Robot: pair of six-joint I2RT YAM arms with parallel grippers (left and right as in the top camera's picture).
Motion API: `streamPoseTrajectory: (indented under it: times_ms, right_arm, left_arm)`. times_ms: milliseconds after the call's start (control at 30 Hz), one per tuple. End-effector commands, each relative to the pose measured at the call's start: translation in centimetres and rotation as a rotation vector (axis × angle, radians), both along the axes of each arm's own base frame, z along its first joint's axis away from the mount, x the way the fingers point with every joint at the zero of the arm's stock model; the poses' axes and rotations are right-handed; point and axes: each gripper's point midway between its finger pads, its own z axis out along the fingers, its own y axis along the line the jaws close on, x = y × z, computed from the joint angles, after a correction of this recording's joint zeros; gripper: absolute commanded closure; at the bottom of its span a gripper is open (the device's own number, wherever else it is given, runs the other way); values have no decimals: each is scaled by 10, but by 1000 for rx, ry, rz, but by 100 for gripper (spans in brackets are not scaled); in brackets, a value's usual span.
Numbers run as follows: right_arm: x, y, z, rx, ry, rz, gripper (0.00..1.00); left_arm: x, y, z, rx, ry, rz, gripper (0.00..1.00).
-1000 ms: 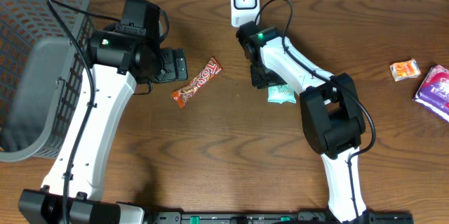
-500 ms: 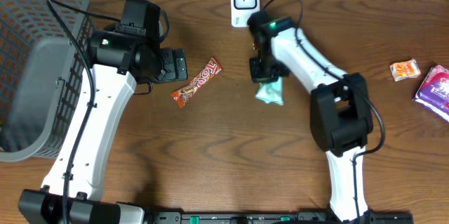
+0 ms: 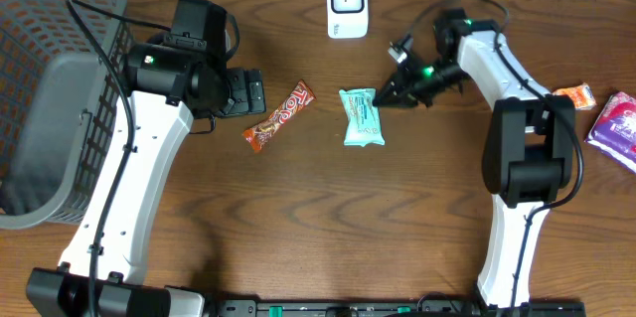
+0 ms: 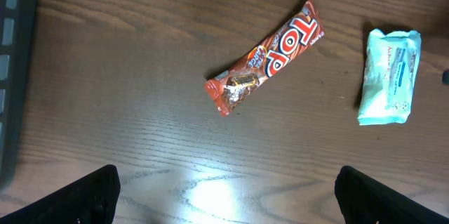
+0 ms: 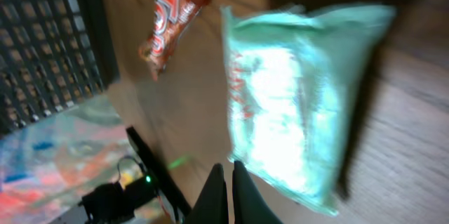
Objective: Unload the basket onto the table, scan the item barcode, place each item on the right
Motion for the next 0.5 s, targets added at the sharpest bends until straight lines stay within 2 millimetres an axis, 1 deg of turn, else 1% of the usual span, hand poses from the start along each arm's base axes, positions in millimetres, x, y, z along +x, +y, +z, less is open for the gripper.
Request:
streamPoseTrajectory:
  times_ms: [0, 100, 167, 267, 367, 400, 467]
  right_arm:
    - [-6, 10, 3, 89, -27, 43, 98]
    - [-1, 15, 12, 64, -61, 55, 91]
    - [3, 15, 14, -35, -75, 53, 82]
    - [7, 11, 13, -261, -117, 46, 70]
    - [10, 14, 8, -500, -182, 33, 59]
    - [10, 15, 5, -585, -208, 30, 54]
    - [10, 17, -1, -736, -255, 19, 40]
  left_arm:
    - [-1, 3, -3, 9, 10, 12, 2]
    - [-1, 3, -3, 9, 10, 12, 2]
    - [-1, 3, -3, 9, 10, 12, 2]
    - [-1, 3, -3, 9, 10, 12, 2]
    - [-1, 3, -3, 9, 10, 12, 2]
    - [-1, 3, -3, 9, 10, 12, 2]
    - [-1, 3, -3, 9, 10, 12, 2]
